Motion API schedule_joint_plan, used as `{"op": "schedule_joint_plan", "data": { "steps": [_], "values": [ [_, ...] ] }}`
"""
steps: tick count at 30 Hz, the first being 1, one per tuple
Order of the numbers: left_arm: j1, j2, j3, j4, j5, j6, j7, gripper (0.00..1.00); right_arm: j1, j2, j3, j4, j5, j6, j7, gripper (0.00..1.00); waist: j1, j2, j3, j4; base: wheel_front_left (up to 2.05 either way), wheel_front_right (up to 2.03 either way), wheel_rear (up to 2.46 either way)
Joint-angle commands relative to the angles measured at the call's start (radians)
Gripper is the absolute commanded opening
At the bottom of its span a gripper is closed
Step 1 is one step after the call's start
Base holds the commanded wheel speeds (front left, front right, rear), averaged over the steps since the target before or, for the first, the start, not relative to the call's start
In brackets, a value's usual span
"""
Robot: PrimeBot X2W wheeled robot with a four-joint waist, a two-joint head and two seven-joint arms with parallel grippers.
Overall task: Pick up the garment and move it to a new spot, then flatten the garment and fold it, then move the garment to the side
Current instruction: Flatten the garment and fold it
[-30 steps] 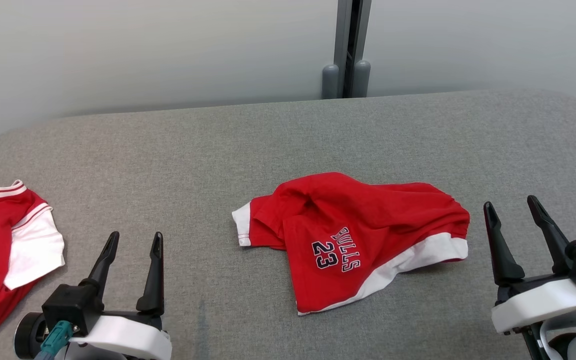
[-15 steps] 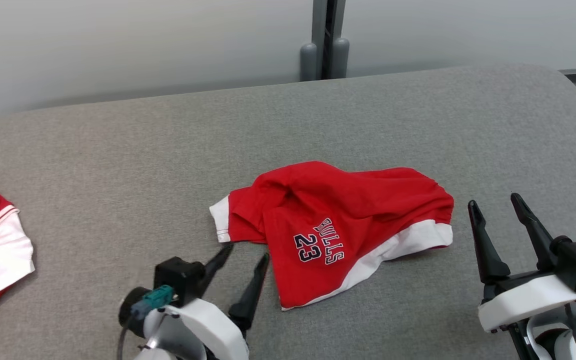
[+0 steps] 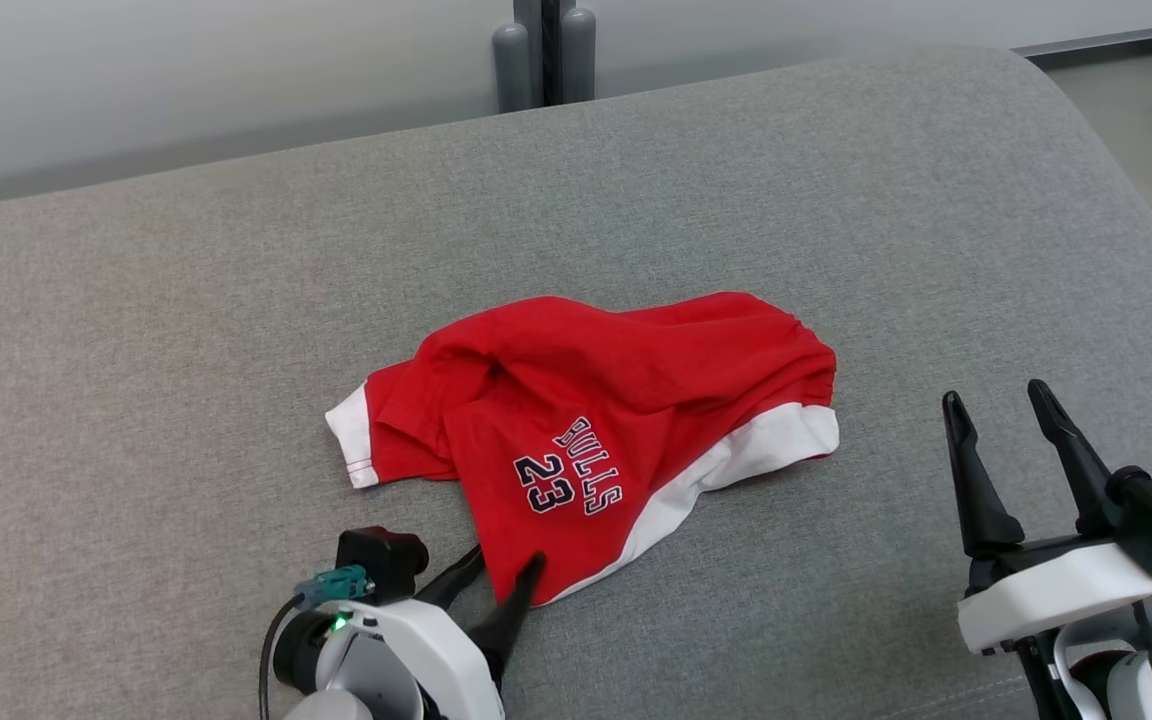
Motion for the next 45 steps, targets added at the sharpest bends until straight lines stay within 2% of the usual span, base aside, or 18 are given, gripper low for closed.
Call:
{"op": "schedule_joint_plan", "data": {
  "steps": [1, 5, 10, 19, 22, 25, 29, 35, 40, 45],
  "values": [
    [-0.026, 0.012, 0.004, 0.001, 0.014, -0.007, -0.026, 0.0, -0.012, 0.0, -0.008, 0.003, 0.004, -0.001, -0.01, 1.0, 0.0, -0.0001, 0.003, 0.002, 0.0, 0.0, 0.0],
    [-0.022, 0.017, 0.009, -0.042, 0.03, -0.016, -0.086, 0.0, -0.011, 0.002, -0.016, 0.006, 0.007, -0.001, -0.012, 1.0, 0.0, -0.0001, 0.005, 0.025, 0.0, 0.0, 0.0],
    [0.031, 0.045, 0.019, -0.177, 0.032, 0.0, -0.116, 0.0, -0.012, 0.003, -0.026, 0.016, 0.014, -0.001, -0.015, 1.0, 0.0, -0.0001, 0.001, 0.072, 0.0, 0.0, 0.0],
    [0.185, 0.098, 0.032, -0.513, 0.004, 0.089, -0.069, 0.0, -0.014, 0.004, -0.053, 0.014, 0.017, -0.001, -0.01, 1.0, 0.0, -0.0001, -0.001, 0.143, 0.0, 0.0, 0.0],
    [0.198, 0.115, 0.053, -0.575, -0.004, 0.114, -0.054, 0.0, -0.021, 0.004, -0.06, 0.008, 0.021, -0.001, -0.007, 1.0, 0.0, -0.0001, 0.007, 0.148, 0.0, 0.0, 0.0],
    [0.176, 0.135, 0.07, -0.575, 0.01, 0.127, -0.044, 0.0, -0.025, 0.004, -0.065, 0.002, 0.018, -0.001, -0.006, 1.0, 0.0, -0.0001, 0.015, 0.144, 0.0, 0.0, 0.0],
    [0.111, 0.136, 0.114, -0.496, -0.017, 0.119, -0.039, 0.0, -0.032, 0.005, -0.062, 0.003, 0.021, -0.001, -0.005, 1.0, 0.0, -0.0001, 0.03, 0.114, 0.0, 0.0, 0.0],
    [-0.021, 0.11, 0.166, -0.255, -0.063, 0.075, -0.06, 0.0, -0.044, 0.005, -0.052, 0.015, 0.035, -0.001, -0.016, 1.0, 0.0, -0.0001, 0.055, 0.051, 0.0, 0.0, 0.0],
    [-0.118, 0.082, 0.178, -0.056, -0.068, 0.036, -0.102, 0.0, -0.045, 0.005, -0.052, 0.025, 0.047, -0.001, -0.024, 1.0, 0.0, -0.0001, 0.075, 0.014, 0.0, 0.0, 0.0],
    [-0.177, 0.066, 0.165, 0.082, -0.051, 0.009, -0.138, 0.0, -0.044, 0.005, -0.054, 0.029, 0.05, -0.001, -0.028, 1.0, 0.0, -0.0001, 0.082, 0.003, 0.0, 0.0, 0.0]
  ]
}}
